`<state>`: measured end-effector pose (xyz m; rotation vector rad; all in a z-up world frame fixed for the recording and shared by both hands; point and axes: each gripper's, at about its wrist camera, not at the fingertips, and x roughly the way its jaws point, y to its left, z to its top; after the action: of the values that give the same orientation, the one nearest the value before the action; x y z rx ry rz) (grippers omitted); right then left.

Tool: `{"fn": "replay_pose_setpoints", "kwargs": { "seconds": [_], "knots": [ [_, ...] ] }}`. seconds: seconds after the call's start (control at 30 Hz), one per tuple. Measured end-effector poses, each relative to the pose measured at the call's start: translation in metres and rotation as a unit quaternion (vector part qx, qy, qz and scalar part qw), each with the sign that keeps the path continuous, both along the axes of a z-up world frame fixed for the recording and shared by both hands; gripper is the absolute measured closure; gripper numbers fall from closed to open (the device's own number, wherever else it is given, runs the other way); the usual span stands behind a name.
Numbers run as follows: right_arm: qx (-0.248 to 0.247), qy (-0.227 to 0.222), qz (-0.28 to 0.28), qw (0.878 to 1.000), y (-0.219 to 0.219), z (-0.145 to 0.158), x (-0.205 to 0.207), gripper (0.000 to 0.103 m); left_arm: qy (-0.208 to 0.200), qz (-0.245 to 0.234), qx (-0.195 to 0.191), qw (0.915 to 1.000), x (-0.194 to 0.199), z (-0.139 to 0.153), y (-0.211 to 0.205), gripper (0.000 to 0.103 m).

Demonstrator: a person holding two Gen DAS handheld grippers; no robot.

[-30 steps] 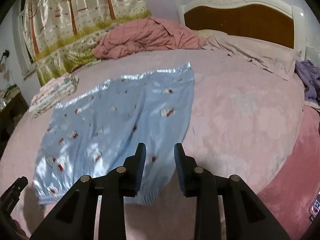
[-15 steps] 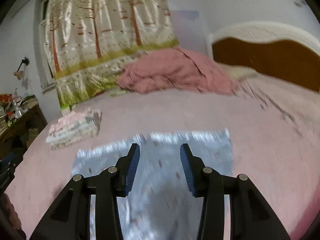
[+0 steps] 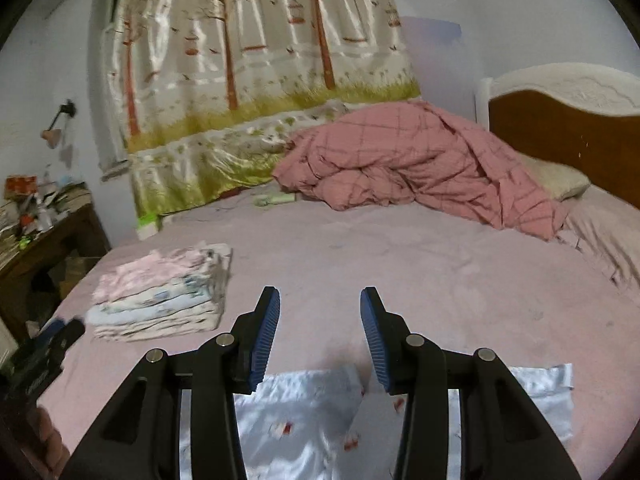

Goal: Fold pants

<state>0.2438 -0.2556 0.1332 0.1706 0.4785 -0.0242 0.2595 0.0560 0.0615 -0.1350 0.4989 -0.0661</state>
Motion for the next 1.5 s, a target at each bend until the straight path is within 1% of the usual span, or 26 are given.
{"fn": "replay_pose_setpoints", "kwargs": {
  "seconds": [0.07, 0.1, 0.13, 0.2, 0.23, 0.3, 0.43, 0.5, 0.7, 0.8, 0.93, 0.97, 1.0, 1.03, 1.1, 1.2, 1.3, 1.4, 1.5],
  "knots": [
    [0.005, 0.016, 0.001, 1.000, -0.001, -0.021, 0.024, 0.060, 0.030, -0.003, 0.013, 0.9995, 0.011, -0.024, -0.003, 0.046],
    [0.002, 0.024, 0.000, 1.000, -0.003, -0.033, 0.031, 0.060, 0.052, -0.001, 0.021, 0.9984, 0.022, -0.036, -0.003, 0.046],
    [0.000, 0.029, 0.000, 1.000, -0.003, -0.042, 0.033, 0.060, 0.068, 0.001, 0.019, 0.9975, 0.028, -0.044, -0.001, 0.046],
    [0.010, 0.050, 0.009, 0.999, -0.008, -0.071, 0.044, 0.060, 0.086, -0.002, 0.001, 0.9963, 0.037, -0.057, 0.004, 0.046],
    [0.013, 0.062, 0.015, 0.998, -0.010, -0.080, 0.048, 0.060, 0.098, -0.004, -0.011, 0.9951, 0.041, -0.064, 0.008, 0.046],
    [0.007, 0.102, 0.021, 0.995, -0.011, -0.102, 0.065, 0.060, 0.120, -0.004, -0.025, 0.9925, 0.046, -0.075, 0.012, 0.046],
    [0.010, 0.136, 0.026, 0.990, -0.020, -0.127, 0.076, 0.060, 0.146, -0.004, -0.054, 0.9878, 0.052, -0.088, 0.020, 0.046],
    [0.019, 0.149, 0.029, 0.988, -0.023, -0.135, 0.080, 0.060, 0.153, -0.003, -0.060, 0.9864, 0.052, -0.092, 0.021, 0.046],
    [0.030, 0.193, 0.045, 0.980, -0.025, -0.157, 0.089, 0.060, 0.165, 0.001, -0.056, 0.9847, 0.055, -0.098, 0.019, 0.046],
    [0.038, 0.206, 0.056, 0.976, -0.024, -0.167, 0.093, 0.060, 0.167, 0.005, -0.062, 0.9840, 0.056, -0.099, 0.023, 0.046],
    [0.038, 0.216, 0.061, 0.974, -0.022, -0.179, 0.099, 0.060, 0.168, 0.010, -0.069, 0.9834, 0.056, -0.099, 0.029, 0.046],
    [0.039, 0.219, 0.059, 0.973, -0.022, -0.182, 0.100, 0.063, 0.168, 0.011, -0.070, 0.9833, 0.056, -0.099, 0.029, 0.046],
    [0.037, 0.219, 0.054, 0.974, -0.021, -0.184, 0.101, 0.073, 0.169, 0.011, -0.069, 0.9832, 0.057, -0.099, 0.029, 0.046],
    [0.034, 0.218, 0.051, 0.974, -0.020, -0.186, 0.102, 0.085, 0.169, 0.011, -0.070, 0.9832, 0.057, -0.099, 0.029, 0.046],
    [0.029, 0.218, 0.052, 0.974, -0.020, -0.187, 0.102, 0.098, 0.169, 0.008, -0.070, 0.9832, 0.057, -0.098, 0.028, 0.046],
    [0.025, 0.203, 0.036, 0.978, -0.023, -0.181, 0.098, 0.099, 0.168, 0.001, -0.071, 0.9832, 0.056, -0.098, 0.026, 0.046],
    [0.015, 0.188, 0.009, 0.982, -0.030, -0.172, 0.094, 0.099, 0.176, -0.008, -0.087, 0.9806, 0.058, -0.100, 0.028, 0.046],
    [0.014, 0.187, -0.010, 0.982, -0.037, -0.169, 0.093, 0.099, 0.187, -0.022, -0.107, 0.9763, 0.060, -0.105, 0.027, 0.046],
    [0.006, 0.189, -0.015, 0.982, -0.038, -0.169, 0.093, 0.099, 0.196, -0.042, -0.113, 0.9731, 0.062, -0.109, 0.022, 0.046]
  ]
}}
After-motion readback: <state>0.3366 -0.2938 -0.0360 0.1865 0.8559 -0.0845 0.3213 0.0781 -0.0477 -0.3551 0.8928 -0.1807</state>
